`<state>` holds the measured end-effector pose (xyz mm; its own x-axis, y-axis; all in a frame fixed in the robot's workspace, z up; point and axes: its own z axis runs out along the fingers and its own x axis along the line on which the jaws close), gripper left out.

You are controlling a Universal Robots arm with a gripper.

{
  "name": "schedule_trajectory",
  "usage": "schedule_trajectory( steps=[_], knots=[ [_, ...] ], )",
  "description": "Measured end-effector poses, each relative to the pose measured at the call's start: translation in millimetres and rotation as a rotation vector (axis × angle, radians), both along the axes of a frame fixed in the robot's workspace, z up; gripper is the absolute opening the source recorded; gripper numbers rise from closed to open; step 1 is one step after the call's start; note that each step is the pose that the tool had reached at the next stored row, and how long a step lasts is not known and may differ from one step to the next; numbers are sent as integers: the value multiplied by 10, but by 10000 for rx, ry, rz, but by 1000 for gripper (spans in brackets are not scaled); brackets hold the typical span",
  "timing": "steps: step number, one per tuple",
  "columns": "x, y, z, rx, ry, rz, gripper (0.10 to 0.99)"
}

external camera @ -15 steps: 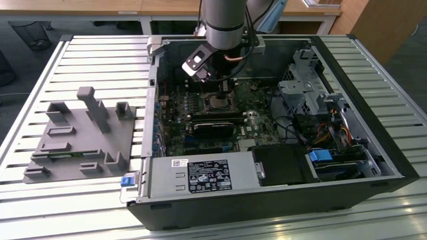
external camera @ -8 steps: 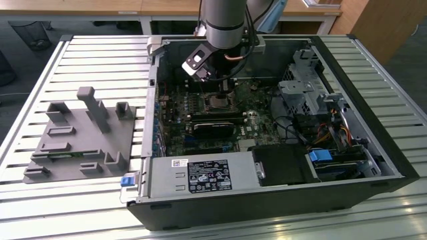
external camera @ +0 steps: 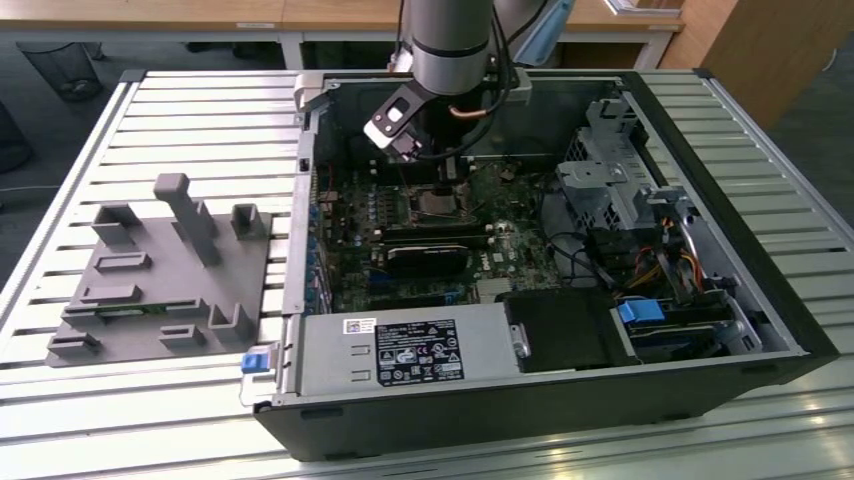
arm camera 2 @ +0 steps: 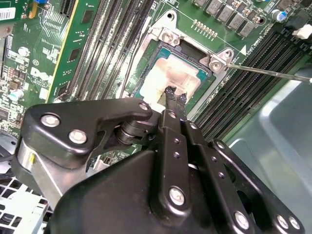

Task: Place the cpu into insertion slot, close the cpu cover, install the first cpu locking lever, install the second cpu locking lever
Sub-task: 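Close the cpu cover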

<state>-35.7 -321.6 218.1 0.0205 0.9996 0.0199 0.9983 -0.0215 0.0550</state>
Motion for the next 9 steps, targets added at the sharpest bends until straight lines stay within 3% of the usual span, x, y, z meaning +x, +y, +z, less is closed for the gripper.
schedule_trajectory(
  steps=[9],
  knots=[
    [0, 0, 19, 0, 1, 0, 122]
  ],
)
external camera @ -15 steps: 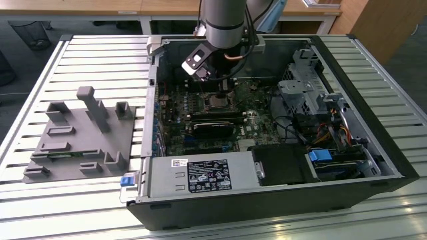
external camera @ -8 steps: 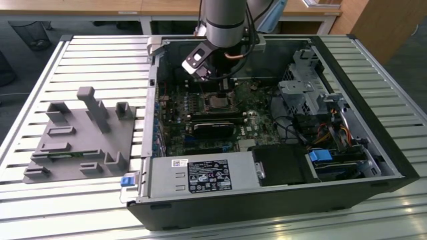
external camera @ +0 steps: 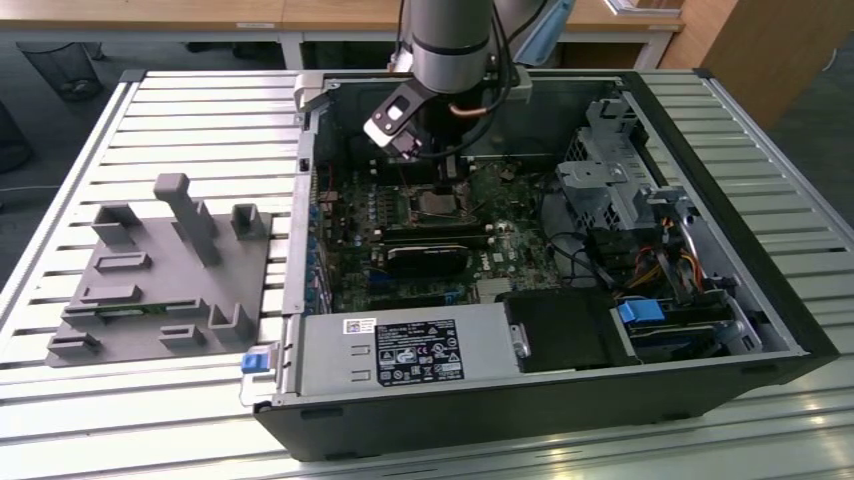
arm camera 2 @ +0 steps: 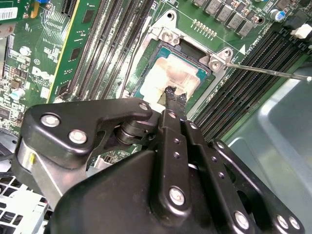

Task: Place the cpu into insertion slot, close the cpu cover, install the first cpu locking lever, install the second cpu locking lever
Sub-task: 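Close the cpu cover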

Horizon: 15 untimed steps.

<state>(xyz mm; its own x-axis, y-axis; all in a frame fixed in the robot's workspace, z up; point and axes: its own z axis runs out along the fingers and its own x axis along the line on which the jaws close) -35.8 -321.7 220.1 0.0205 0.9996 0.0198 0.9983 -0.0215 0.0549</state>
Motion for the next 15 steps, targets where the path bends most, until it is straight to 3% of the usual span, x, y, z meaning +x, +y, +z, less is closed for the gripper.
schedule_trajectory(
  steps=[15],
  knots=[
    [0, 0, 47, 0, 0, 0, 122]
  ],
)
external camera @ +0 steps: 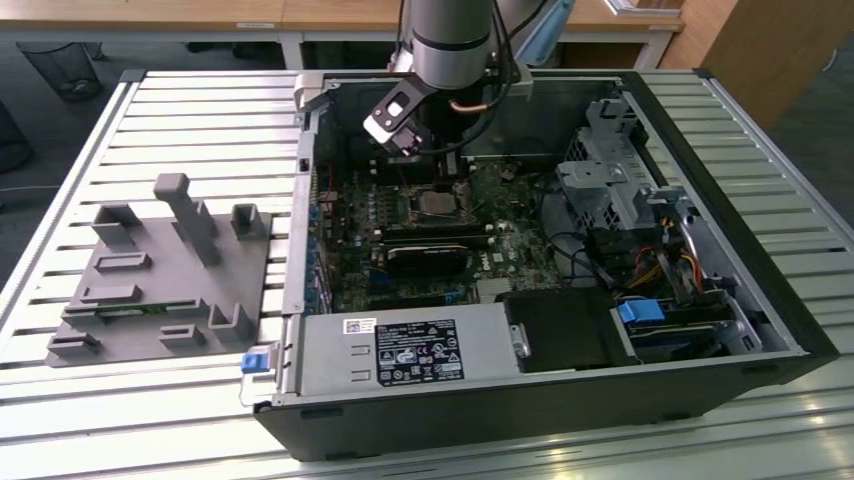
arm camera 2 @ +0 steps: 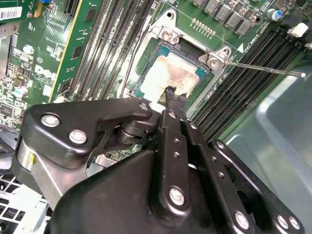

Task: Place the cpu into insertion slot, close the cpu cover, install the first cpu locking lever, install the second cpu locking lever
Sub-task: 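Close the cpu cover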

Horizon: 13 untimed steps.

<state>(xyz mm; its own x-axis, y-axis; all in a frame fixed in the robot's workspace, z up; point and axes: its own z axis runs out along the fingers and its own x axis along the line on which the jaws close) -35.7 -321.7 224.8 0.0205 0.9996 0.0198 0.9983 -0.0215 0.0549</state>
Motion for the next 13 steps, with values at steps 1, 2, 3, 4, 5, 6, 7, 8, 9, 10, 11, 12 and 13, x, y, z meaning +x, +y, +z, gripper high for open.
schedule_trajectory(
  steps=[1, 2, 3, 4, 5, 6, 7, 8, 9, 10, 11, 12, 13],
  knots=[
    [0, 0, 2, -1, 1, 0, 122],
    [0, 0, 5, -2, 1, 0, 122],
    [0, 0, 8, -2, 1, 0, 122],
    [0, 0, 13, -1, 1, 0, 122],
    [0, 0, 17, -1, 1, 0, 122],
    [0, 0, 23, -1, 0, 0, 122],
    [0, 0, 31, 1, 2, 1, 122],
    [1, 0, 41, 0, 5, 1, 122],
    [1, 0, 51, 0, 8, 1, 122],
    [1, 0, 63, 0, 13, 0, 122],
    [1, 0, 76, -1, 18, 0, 122],
    [1, 0, 86, -1, 21, 0, 122],
    [1, 0, 97, 1, 24, 0, 122]
  ],
)
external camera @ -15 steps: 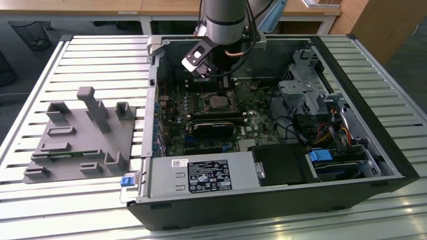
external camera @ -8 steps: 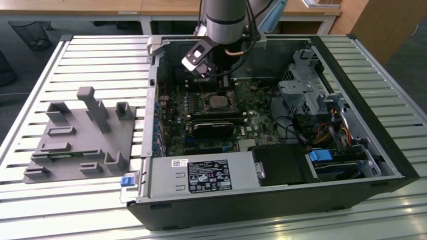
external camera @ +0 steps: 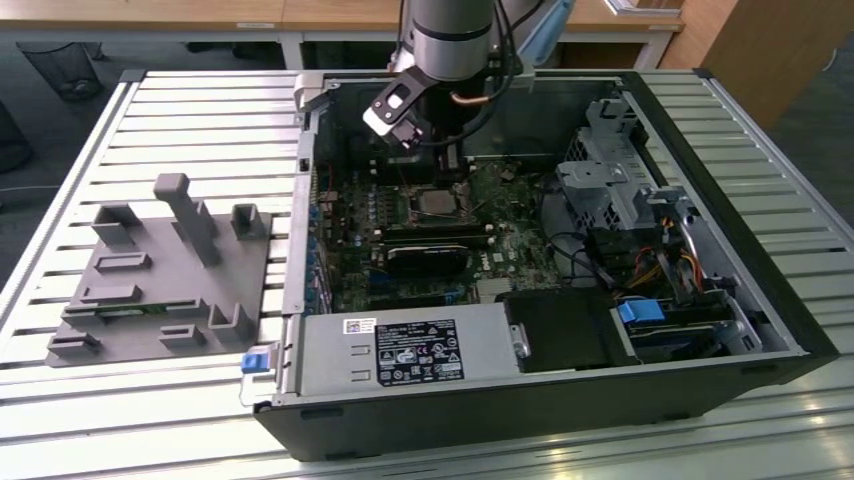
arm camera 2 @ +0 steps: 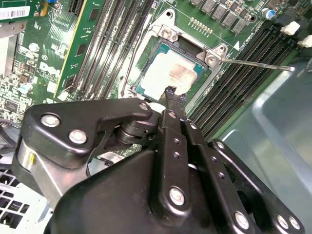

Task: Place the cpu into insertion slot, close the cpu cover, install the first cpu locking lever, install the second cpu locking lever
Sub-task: 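Close the cpu cover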

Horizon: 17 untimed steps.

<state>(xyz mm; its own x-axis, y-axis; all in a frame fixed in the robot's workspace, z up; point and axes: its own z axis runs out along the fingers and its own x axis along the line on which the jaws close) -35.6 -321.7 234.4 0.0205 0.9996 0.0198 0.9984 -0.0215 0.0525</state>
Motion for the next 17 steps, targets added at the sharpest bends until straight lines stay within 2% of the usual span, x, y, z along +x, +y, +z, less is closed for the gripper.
schedule_trajectory(
  steps=[7, 17],
  knots=[
    [0, 0, 52, 0, 19, 0, 122],
    [0, 0, 85, 0, 28, 0, 122]
  ],
)
